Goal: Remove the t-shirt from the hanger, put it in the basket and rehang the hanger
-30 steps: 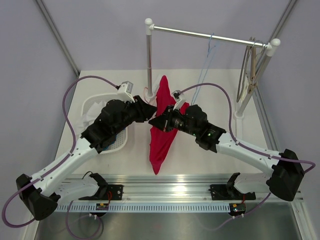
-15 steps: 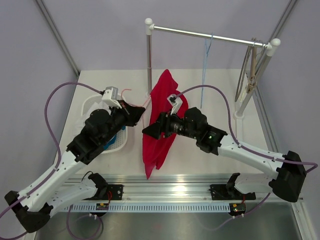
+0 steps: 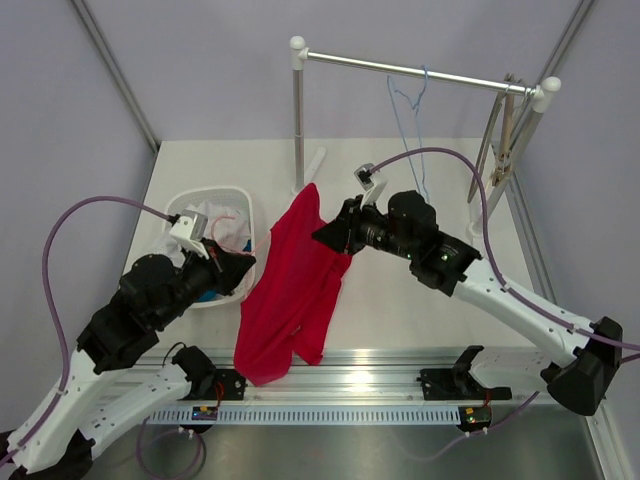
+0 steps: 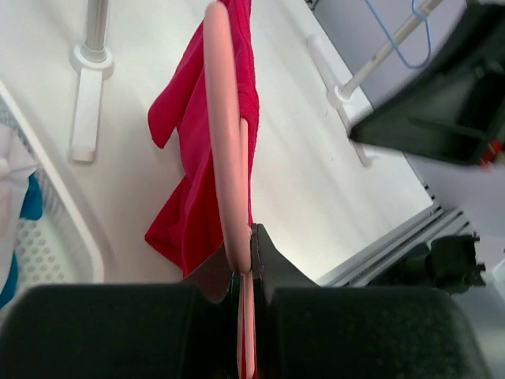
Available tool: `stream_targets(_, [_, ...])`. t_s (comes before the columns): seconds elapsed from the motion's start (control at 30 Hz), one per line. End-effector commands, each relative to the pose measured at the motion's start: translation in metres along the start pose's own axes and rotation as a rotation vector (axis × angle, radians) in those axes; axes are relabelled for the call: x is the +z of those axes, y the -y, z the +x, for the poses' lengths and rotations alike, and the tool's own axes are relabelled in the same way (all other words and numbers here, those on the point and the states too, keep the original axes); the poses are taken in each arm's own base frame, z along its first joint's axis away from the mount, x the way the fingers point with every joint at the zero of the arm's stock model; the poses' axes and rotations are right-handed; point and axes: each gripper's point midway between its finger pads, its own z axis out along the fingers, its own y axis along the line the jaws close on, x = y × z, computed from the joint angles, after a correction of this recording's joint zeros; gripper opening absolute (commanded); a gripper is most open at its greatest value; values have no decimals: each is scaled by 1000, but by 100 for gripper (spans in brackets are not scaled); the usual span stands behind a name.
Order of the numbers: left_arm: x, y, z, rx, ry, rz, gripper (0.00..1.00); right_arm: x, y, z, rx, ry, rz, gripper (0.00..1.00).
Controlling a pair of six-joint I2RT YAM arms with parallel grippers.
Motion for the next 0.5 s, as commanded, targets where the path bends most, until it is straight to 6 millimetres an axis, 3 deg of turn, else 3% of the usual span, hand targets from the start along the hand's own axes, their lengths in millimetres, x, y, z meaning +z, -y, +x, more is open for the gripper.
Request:
stream_targets(0.0, [-31,16,-17,53,31,89,0,7,19,-24,-80,33,85,29])
stream_targets(0.03, [-36,20,-19,55,31,107,0,7,20,-37,-91,54,97,36])
stream_targets(0.07, [-40,26,-18,55,22,142,0,12,32,-36,-113,41,142,49])
stream_targets(0.1, [-45,29,-20,49,29,155,0,14,37,-39,-124,45,160,53])
stream_targets(0.23, [-58,36,-26,40,53,195,0,17,58,-55,-172,74,242,55])
stream_targets(0.3, [-62,40,-27,40,53,219,0,19,70,-54,-177,50,278,55])
stream_targets(0.47, [-71,44,-32,51,63,238,0,26,57,-46,-214,-2,179,53])
